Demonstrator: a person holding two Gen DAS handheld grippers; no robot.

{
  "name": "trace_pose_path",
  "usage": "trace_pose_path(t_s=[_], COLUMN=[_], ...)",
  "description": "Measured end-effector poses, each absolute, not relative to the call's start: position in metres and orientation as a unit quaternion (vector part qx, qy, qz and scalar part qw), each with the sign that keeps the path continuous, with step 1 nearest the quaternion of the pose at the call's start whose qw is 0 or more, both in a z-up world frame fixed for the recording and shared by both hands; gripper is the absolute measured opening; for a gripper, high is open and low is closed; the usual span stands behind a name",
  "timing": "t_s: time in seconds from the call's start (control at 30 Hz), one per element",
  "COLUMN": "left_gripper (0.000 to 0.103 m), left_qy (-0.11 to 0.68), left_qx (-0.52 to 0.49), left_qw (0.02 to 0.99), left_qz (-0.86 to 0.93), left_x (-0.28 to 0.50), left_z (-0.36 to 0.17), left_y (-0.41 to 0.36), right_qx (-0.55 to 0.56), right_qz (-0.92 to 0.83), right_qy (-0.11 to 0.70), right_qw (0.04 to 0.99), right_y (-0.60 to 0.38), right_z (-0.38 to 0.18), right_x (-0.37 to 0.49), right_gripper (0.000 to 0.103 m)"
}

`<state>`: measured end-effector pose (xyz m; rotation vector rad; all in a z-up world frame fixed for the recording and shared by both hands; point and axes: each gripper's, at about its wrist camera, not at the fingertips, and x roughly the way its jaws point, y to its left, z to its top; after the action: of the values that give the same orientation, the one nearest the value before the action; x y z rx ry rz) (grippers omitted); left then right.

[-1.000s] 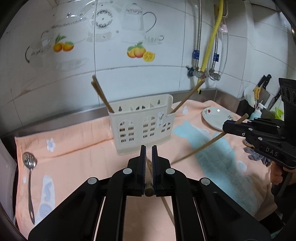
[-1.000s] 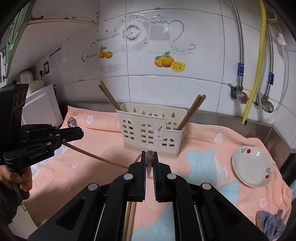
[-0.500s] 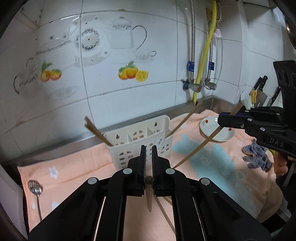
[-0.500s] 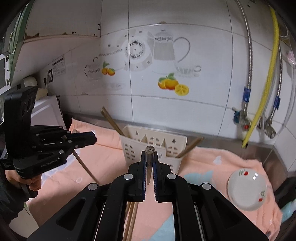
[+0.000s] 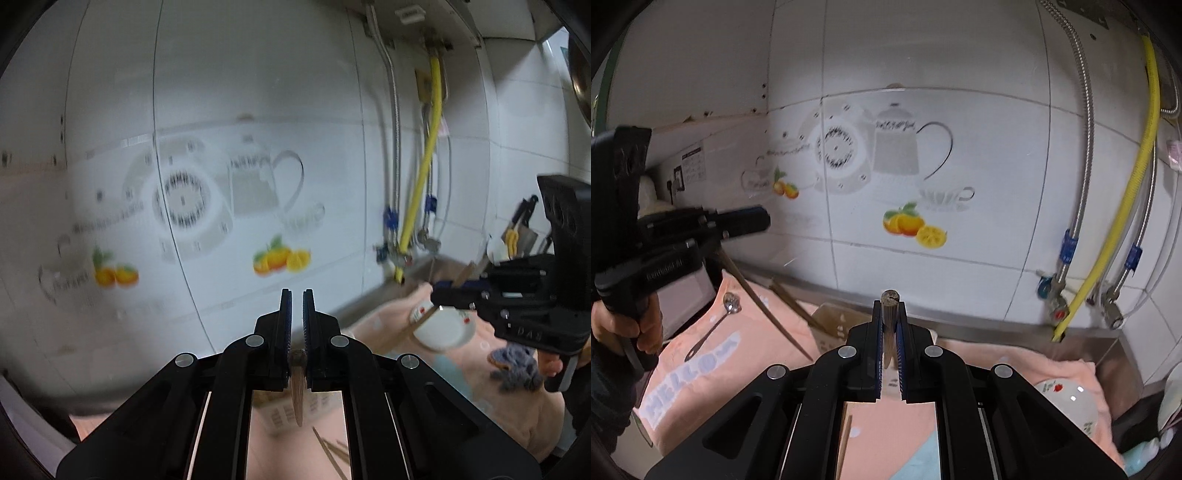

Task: Organize utensils
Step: 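Lower both held chopsticks into the holder and open both tools, then move both open tools back down to the chopsticks on the towel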

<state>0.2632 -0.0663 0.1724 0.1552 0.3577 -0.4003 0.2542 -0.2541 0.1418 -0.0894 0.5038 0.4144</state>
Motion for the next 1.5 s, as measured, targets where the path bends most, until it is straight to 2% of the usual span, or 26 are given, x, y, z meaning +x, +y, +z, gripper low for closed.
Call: trace_pose_path(t_s=[0.23,0.57,0.87,0.93,0.97,1.03,1.17,1.23,1.37,1.43,1.5], left_gripper=[0.005,0.005,0.009,0.024,0.027,0.041,0.055,0.067,0.078,0.086,0.09], left_qy=[0.151,0.218,0.236,0.234,0.231,0.227,0.219,0.217,0.22,0.222,0.224], left_qx=[0.078,0.038,0.03,0.03,0.032,0.032,0.025,0.024,0.02,0.02,0.023], left_qw=[0.971,0.961,0.957,0.958,0.959,0.96,0.963,0.964,0.963,0.963,0.964], left_qz=[-0.168,-0.163,-0.167,-0.165,-0.163,-0.16,-0.157,-0.155,-0.153,-0.149,-0.143], left_x=[0.294,0.337,0.337,0.332,0.329,0.322,0.302,0.287,0.264,0.249,0.237], left_z=[0.19,0.136,0.12,0.121,0.122,0.124,0.125,0.122,0.112,0.103,0.095], left_y=[-0.069,-0.053,-0.048,-0.046,-0.046,-0.044,-0.038,-0.036,-0.031,-0.028,-0.026], right_qx=[-0.044,-0.044,-0.037,-0.037,-0.037,-0.037,-0.041,-0.043,-0.046,-0.049,-0.051], right_qz=[0.185,0.184,0.183,0.18,0.178,0.175,0.169,0.167,0.168,0.169,0.169], right_qy=[0.252,0.307,0.323,0.32,0.318,0.309,0.293,0.287,0.28,0.277,0.275], right_qw=[0.949,0.933,0.928,0.93,0.931,0.934,0.94,0.942,0.944,0.945,0.945], right_y=[-0.259,-0.252,-0.248,-0.249,-0.249,-0.252,-0.256,-0.257,-0.257,-0.255,-0.253], right_z=[0.148,0.101,0.08,0.081,0.082,0.085,0.091,0.092,0.086,0.082,0.076], right_x=[0.278,0.311,0.322,0.321,0.319,0.313,0.292,0.28,0.255,0.241,0.228], right_gripper=[0.006,0.006,0.007,0.011,0.012,0.02,0.03,0.038,0.048,0.051,0.058])
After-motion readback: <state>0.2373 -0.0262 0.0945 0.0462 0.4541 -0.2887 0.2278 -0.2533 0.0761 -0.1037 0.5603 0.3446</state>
